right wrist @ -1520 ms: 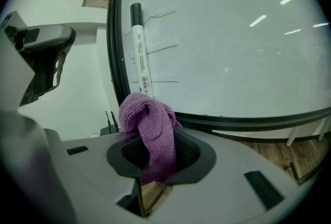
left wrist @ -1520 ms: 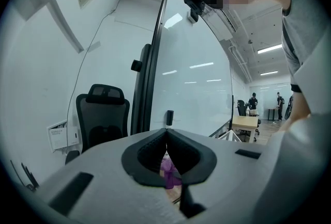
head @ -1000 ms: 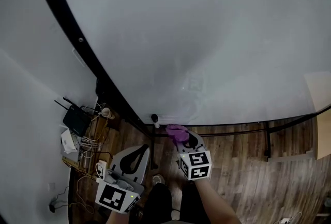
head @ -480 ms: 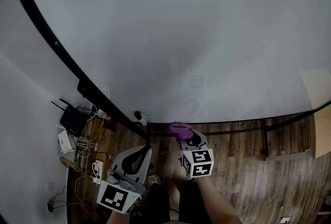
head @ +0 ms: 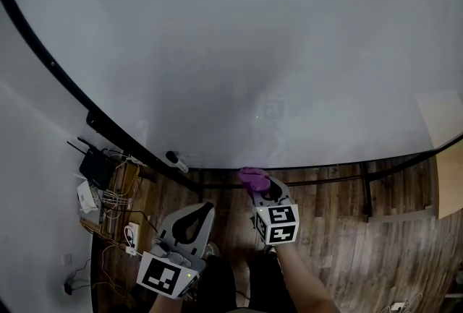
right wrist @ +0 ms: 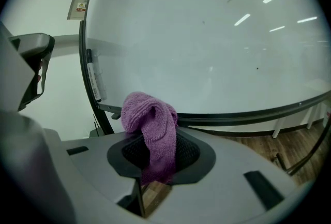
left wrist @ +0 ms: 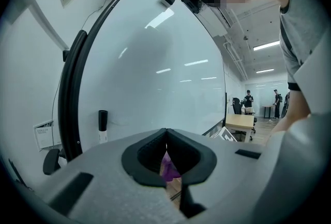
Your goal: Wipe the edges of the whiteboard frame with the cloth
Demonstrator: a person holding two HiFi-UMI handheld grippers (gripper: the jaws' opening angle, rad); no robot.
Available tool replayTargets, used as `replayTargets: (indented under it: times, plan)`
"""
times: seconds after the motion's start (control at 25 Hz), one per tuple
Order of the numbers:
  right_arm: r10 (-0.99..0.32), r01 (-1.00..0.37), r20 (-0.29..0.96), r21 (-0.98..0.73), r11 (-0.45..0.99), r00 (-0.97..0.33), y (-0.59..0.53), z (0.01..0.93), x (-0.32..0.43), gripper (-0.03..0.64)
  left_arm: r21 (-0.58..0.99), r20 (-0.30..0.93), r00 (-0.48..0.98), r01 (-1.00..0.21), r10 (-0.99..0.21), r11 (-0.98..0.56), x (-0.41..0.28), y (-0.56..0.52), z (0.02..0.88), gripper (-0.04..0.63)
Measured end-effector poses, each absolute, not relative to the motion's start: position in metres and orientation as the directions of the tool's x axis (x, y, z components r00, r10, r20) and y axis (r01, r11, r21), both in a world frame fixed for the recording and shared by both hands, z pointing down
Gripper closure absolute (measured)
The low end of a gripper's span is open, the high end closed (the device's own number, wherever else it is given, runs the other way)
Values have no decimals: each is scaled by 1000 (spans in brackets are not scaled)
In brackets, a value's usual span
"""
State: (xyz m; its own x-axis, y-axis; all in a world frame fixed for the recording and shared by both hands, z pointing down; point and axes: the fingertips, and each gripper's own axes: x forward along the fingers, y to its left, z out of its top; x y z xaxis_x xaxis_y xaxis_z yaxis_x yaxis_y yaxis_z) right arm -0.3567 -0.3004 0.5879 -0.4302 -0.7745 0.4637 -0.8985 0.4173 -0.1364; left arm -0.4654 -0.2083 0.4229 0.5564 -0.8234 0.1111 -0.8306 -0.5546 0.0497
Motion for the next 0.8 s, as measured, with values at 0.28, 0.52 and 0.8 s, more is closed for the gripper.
replayTargets:
  times: [0.28,0.52,0.8]
  plan:
    - [-780,-903,463,-137,406,-421,-301,590,-332,520,60,124,563,-826,-817,-560,-440,-209,425,580]
    - [-783,-906,462,-139,400,-417,-306,592,-310,520,69,141,568,-823,-811,-565,-418,-212,428,580]
    - [-784,-910,468,-140,390,-407,-306,593,-293,520,47,125,574,-818,-809,-573,-403,-213,428,580]
